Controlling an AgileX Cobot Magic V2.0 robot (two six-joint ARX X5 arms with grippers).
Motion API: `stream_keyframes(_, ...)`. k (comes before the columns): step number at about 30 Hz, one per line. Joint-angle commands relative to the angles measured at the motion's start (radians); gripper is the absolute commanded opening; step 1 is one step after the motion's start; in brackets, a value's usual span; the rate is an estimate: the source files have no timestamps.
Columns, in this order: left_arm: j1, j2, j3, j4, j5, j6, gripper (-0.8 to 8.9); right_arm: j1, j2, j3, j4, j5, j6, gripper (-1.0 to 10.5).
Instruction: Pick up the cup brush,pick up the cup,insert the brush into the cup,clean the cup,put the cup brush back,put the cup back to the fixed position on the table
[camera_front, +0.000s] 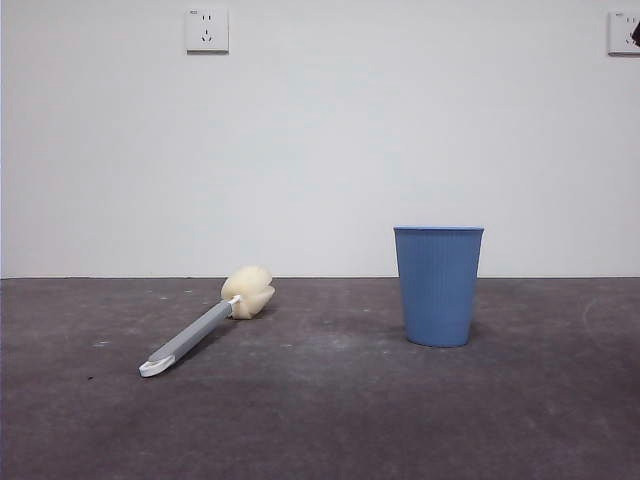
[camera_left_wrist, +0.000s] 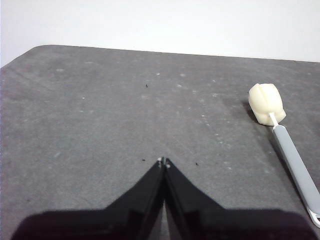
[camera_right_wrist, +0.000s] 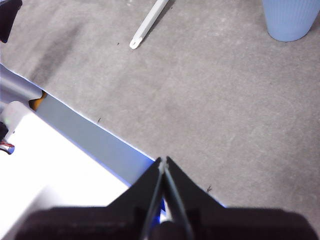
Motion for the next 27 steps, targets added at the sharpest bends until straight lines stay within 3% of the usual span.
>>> stream_keyframes(1,0.003,-0.002,-0.014,0.004,0.006,-0.01,-0.03,0.002,-0.001,0.0,0.005,0.003,0.009,0.0)
stream_keyframes(12,0.003,-0.002,-0.014,0.004,0.006,-0.01,-0.03,0.002,-0.001,0.0,0.005,0.004,0.003,0.0)
stream_keyframes(15,0.003,-0.002,-0.014,0.004,0.006,-0.01,-0.03,-0.034,-0.025,-0.002,0.034,0.074,-0.119,0.0)
stream_keyframes(19,0.003,-0.002,-0.014,0.004,0.006,-0.01,-0.03,-0.172,-0.077,-0.052,0.192,0.067,-0.219,0.0)
stream_keyframes(27,0.003,-0.002,-0.014,0.004,0.006,-0.01,-0.03,-0.521,-0.265,-0.342,0.554,0.048,-0.219,0.0)
